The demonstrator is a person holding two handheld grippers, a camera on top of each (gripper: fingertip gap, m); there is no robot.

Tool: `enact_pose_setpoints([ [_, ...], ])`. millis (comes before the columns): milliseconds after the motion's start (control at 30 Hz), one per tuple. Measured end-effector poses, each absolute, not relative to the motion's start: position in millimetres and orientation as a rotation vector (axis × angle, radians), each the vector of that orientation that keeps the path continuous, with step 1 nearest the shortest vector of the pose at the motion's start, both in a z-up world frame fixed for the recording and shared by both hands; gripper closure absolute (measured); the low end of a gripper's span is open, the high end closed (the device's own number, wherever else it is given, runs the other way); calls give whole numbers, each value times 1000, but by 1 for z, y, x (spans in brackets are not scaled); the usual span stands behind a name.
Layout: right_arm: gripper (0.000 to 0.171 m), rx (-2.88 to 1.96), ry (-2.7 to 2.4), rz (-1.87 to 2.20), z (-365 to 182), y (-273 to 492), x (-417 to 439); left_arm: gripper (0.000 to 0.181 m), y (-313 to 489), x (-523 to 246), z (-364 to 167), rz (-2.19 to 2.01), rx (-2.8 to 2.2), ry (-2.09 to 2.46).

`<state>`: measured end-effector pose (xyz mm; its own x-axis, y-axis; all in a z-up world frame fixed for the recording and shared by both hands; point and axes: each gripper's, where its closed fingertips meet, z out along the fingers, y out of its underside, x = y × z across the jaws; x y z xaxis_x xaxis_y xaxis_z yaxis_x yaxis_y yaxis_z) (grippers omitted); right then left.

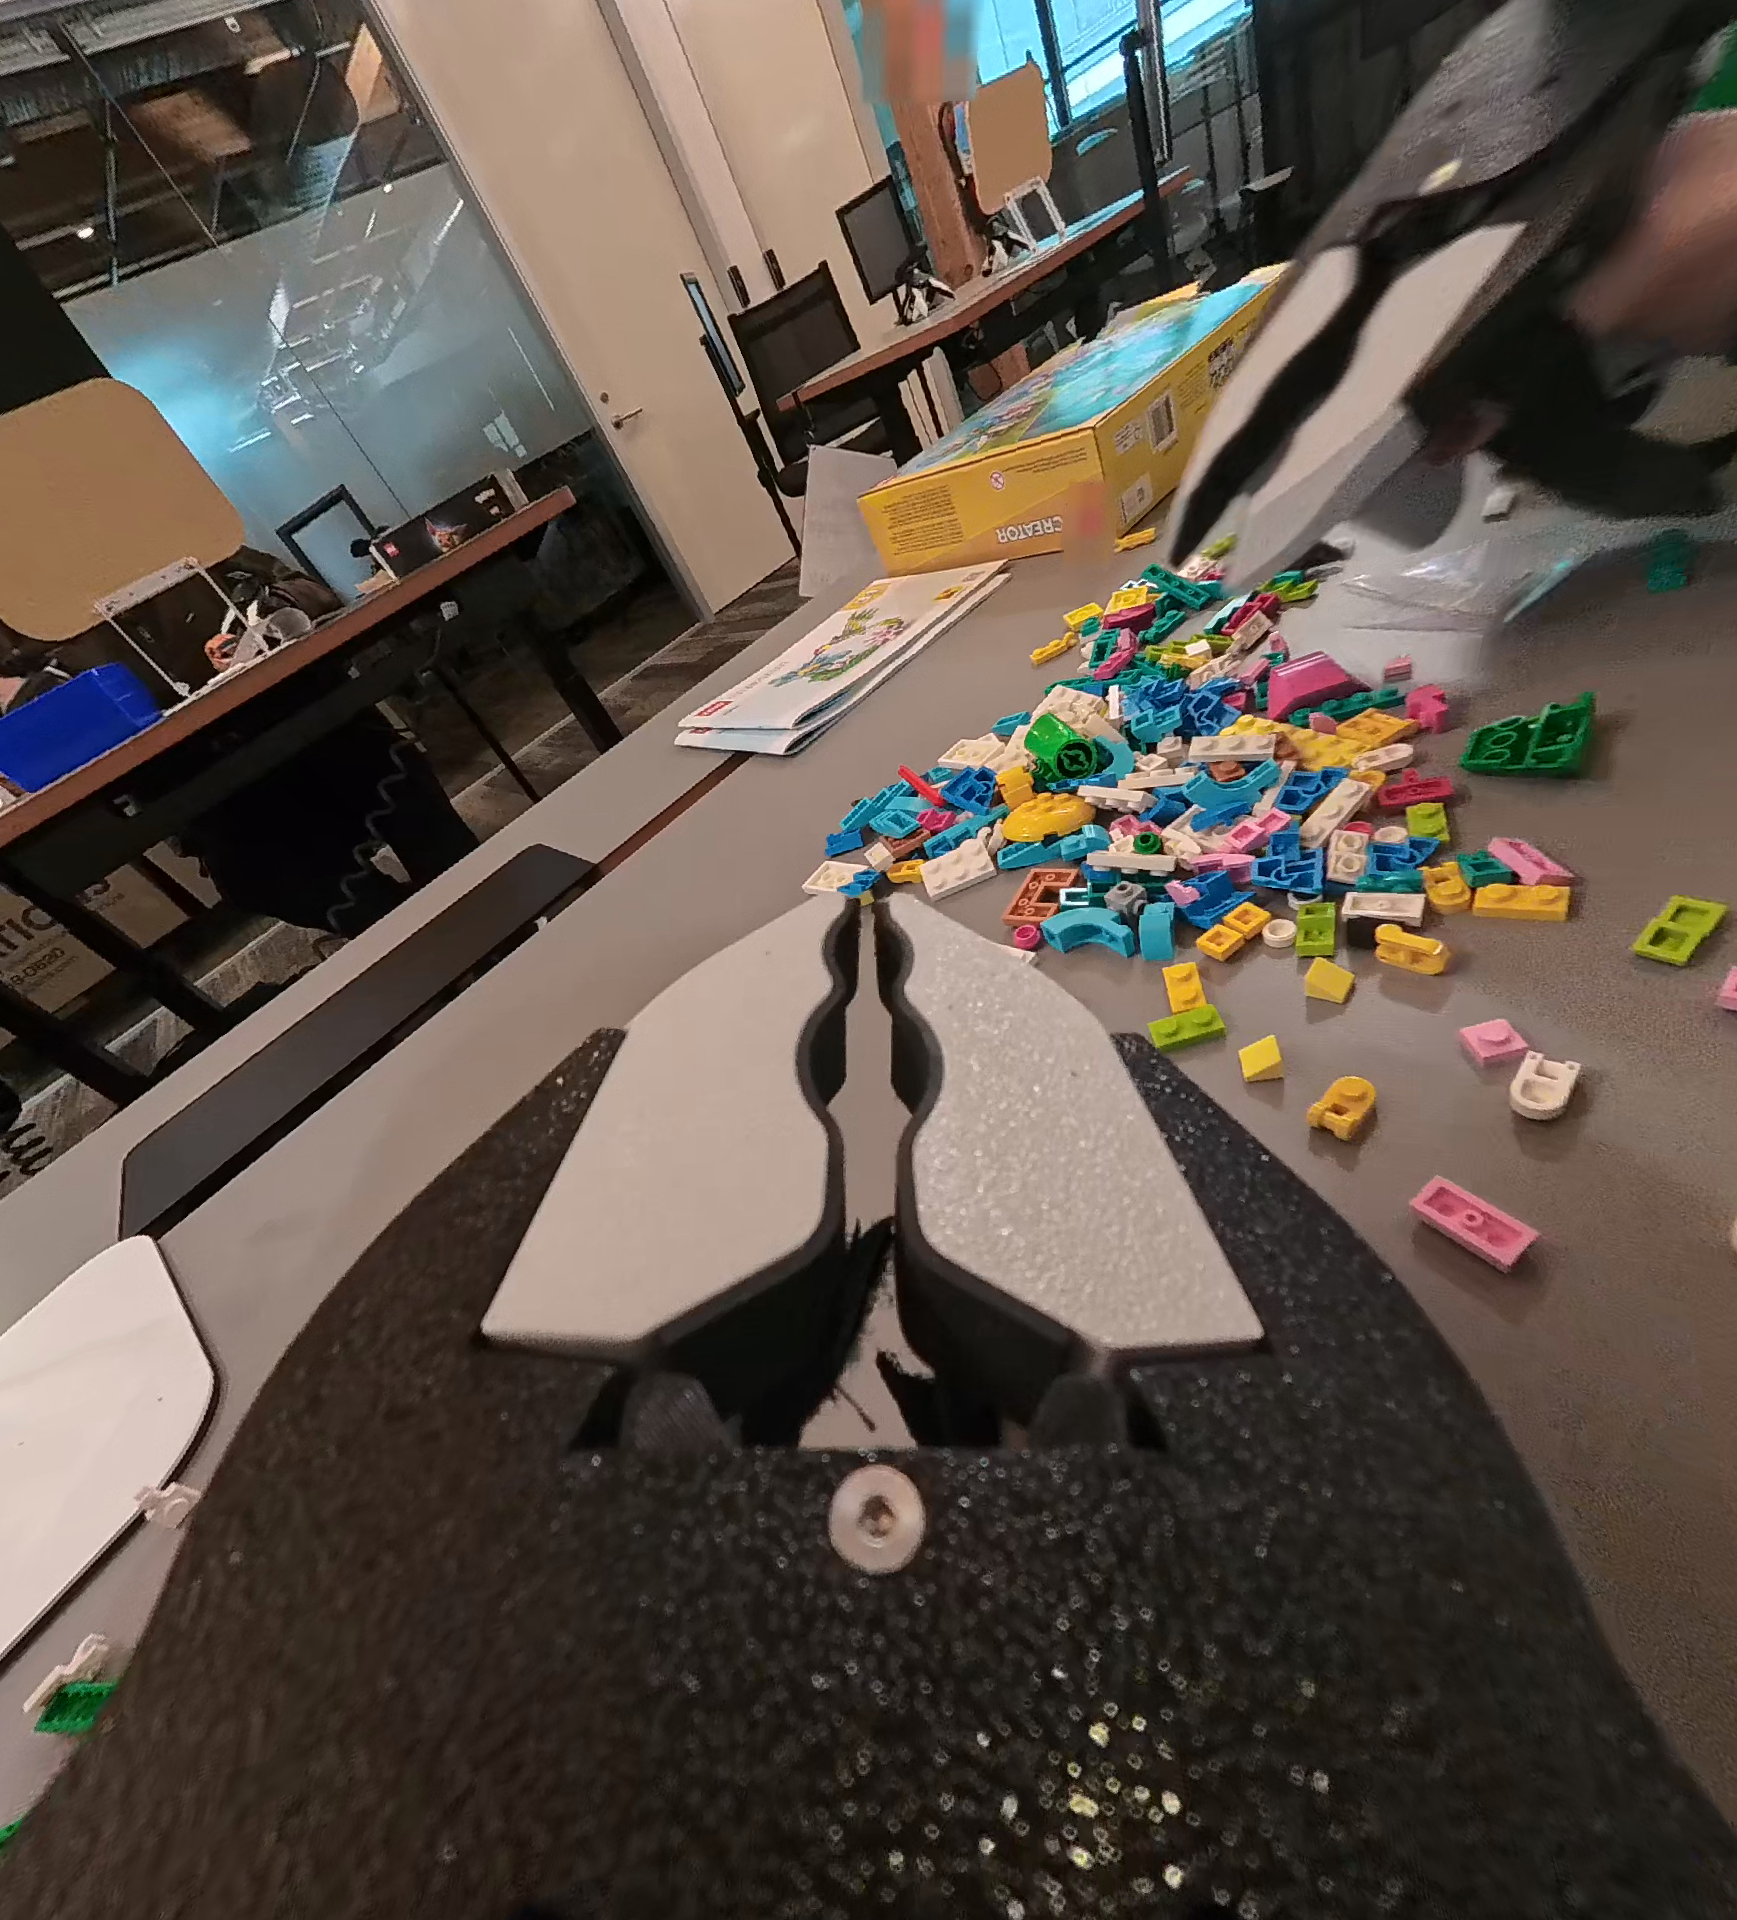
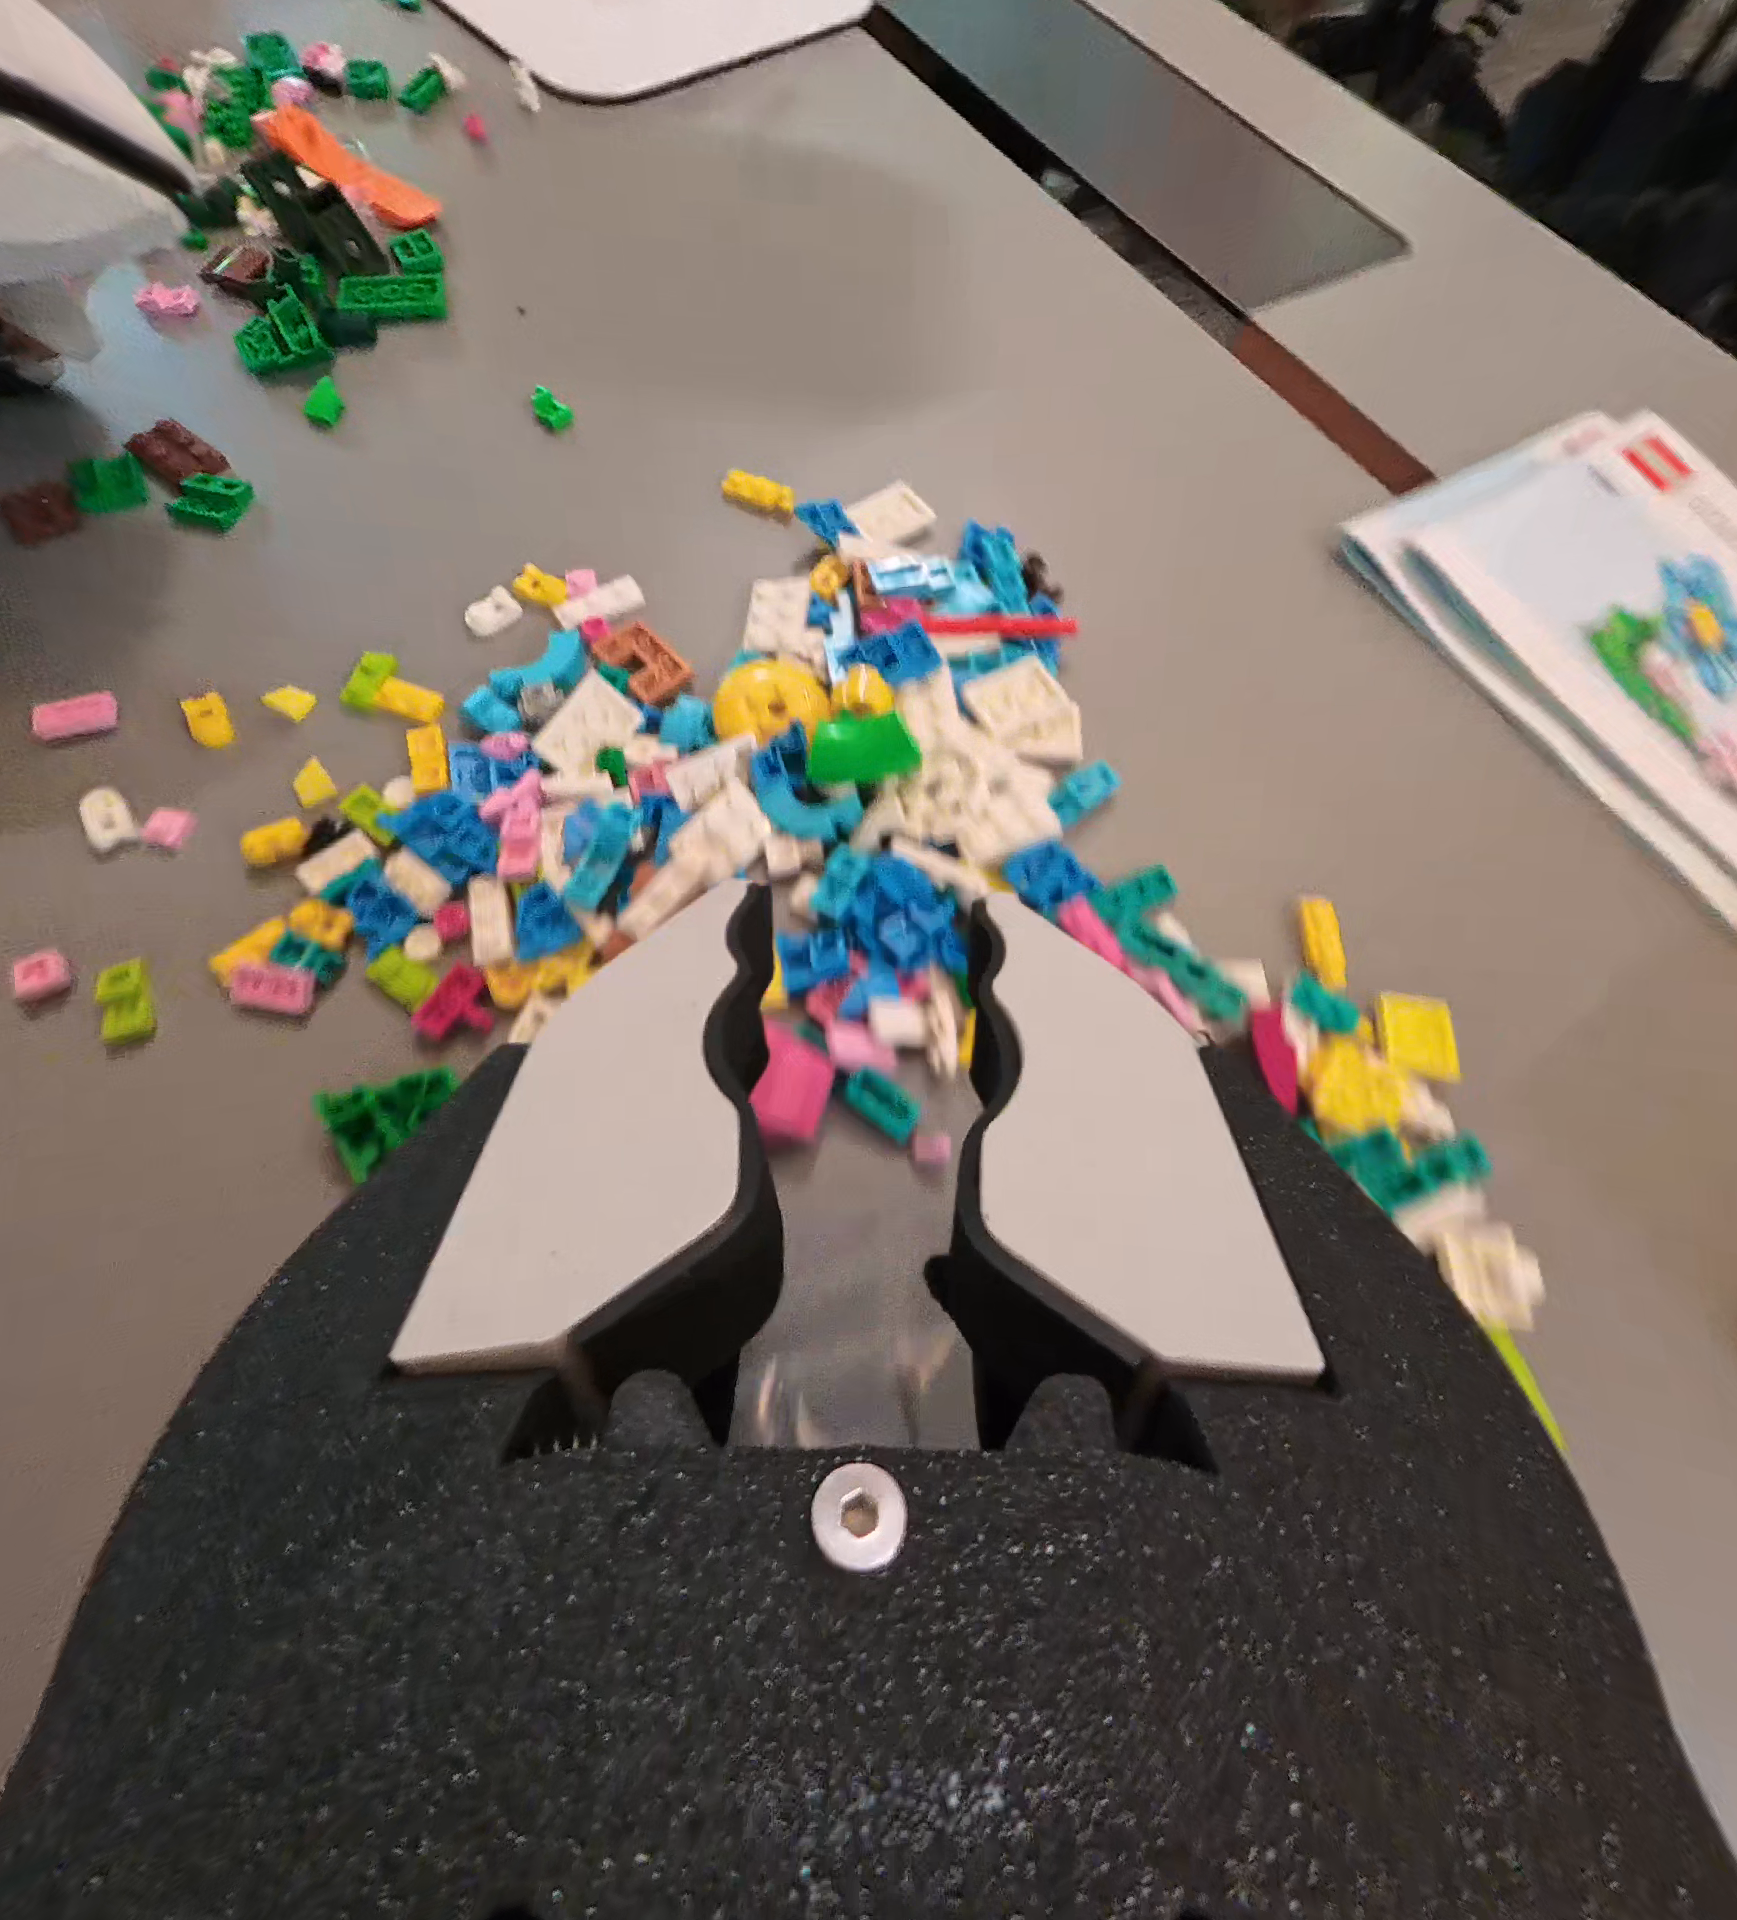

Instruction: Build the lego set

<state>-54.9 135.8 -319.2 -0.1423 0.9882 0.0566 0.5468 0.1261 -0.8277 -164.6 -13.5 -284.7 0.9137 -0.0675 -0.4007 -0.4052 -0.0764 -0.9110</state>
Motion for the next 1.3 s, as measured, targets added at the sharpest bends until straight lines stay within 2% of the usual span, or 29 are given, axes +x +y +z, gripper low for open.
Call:
enact_pose_setpoints([
  [200,133,-1457,-2019,819,-342,121,-114,180,-16,-163,-283,283,-1617,377],
  [267,144,-1492,-2099,772,-353,121,-114,180,-16,-163,-283,280,-1617,379],
  [333,145,-1478,-2113,745,-353,122,-113,180,-16,-163,-283,280,-1619,381],
  [600,145,-1675,-2067,588,-331,170,-48,181,-16,-164,-283,274,-1619,374],
  [800,145,-1861,-2118,510,-353,182,-15,181,-16,-163,-283,278,-1618,380],
  [833,144,-1873,-2125,507,-356,182,-15,181,-16,-163,-283,277,-1617,379],
  [900,125,-1866,-2091,528,-356,183,-21,181,-16,-163,-284,277,-1619,382],
  [967,123,-1831,-2068,589,-349,179,-30,181,-16,-163,-284,283,-1622,384],
  [1167,141,-1587,-2232,696,-329,134,-49,181,-16,-163,-284,278,-1622,384],
  [1300,144,-1564,-2314,589,-331,125,-48,181,-16,-163,-283,278,-1616,384],
])
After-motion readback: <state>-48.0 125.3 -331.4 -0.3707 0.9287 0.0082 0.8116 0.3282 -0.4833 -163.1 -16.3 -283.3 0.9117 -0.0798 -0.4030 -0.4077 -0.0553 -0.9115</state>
